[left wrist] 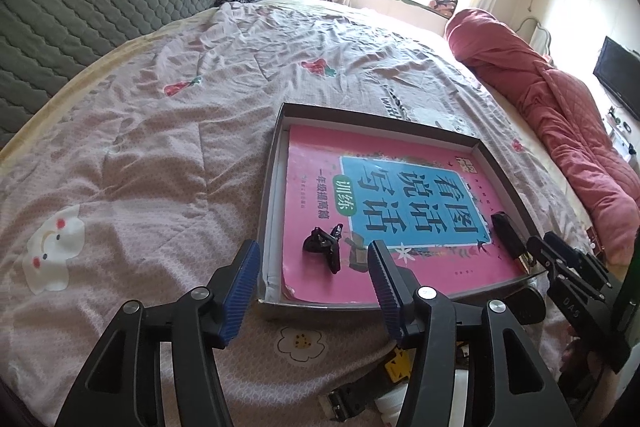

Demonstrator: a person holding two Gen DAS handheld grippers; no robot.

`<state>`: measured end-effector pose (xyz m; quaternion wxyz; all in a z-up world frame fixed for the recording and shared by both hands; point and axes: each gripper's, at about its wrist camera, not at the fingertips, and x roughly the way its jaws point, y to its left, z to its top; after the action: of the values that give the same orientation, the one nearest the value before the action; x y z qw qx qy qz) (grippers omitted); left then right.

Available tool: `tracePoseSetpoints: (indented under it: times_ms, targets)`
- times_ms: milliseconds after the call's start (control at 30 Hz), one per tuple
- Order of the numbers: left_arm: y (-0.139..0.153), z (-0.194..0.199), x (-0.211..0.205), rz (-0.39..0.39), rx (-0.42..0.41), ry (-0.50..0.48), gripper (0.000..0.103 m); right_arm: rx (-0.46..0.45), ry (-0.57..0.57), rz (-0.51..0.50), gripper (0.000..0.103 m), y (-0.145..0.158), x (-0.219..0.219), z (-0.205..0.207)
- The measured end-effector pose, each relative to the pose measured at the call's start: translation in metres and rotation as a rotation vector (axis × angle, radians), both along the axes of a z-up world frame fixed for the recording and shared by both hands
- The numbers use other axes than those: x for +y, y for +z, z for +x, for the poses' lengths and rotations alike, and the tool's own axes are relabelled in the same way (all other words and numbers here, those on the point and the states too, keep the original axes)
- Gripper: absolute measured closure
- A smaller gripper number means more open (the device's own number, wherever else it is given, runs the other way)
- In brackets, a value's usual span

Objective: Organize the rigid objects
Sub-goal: 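Open the left tool to drop the clip onto the book while the right tool releases the lipstick, then withdraw both open tools from the box back toward the remaining objects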

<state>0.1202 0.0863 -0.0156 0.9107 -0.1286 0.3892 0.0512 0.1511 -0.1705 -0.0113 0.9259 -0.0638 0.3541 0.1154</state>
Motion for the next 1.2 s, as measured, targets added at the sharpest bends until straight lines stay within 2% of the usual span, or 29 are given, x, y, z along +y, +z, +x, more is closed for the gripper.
tracePoseSetpoints:
  times_ms: [67, 133, 500, 633, 967, 1200]
  targets:
    - [0.002, -0.002, 0.001, 0.004, -0.002, 0.005, 0.045, -0.016, 0.000, 0.007, 0.062, 0.003, -0.001, -0.003]
    - [0.004, -0.004, 0.002, 0.005, -0.003, 0.004, 0.041, -0.034, 0.002, 0.013, 0.058, 0.007, -0.002, -0.006]
    - [0.018, -0.018, 0.002, 0.016, -0.028, 0.005, 0.038, -0.111, 0.033, 0.015, 0.048, 0.022, 0.003, -0.027]
    - [0.024, -0.026, -0.002, 0.020, -0.031, -0.005, 0.034, -0.110, 0.042, 0.011, 0.048, 0.025, 0.006, -0.035]
    - [0.036, -0.041, -0.014, 0.033, -0.037, -0.022, 0.033, -0.110, 0.065, 0.012, 0.048, 0.033, 0.009, -0.061]
    - [0.042, -0.054, -0.018, 0.032, -0.036, -0.035, 0.033, -0.095, 0.037, 0.005, 0.046, 0.035, 0.001, -0.077]
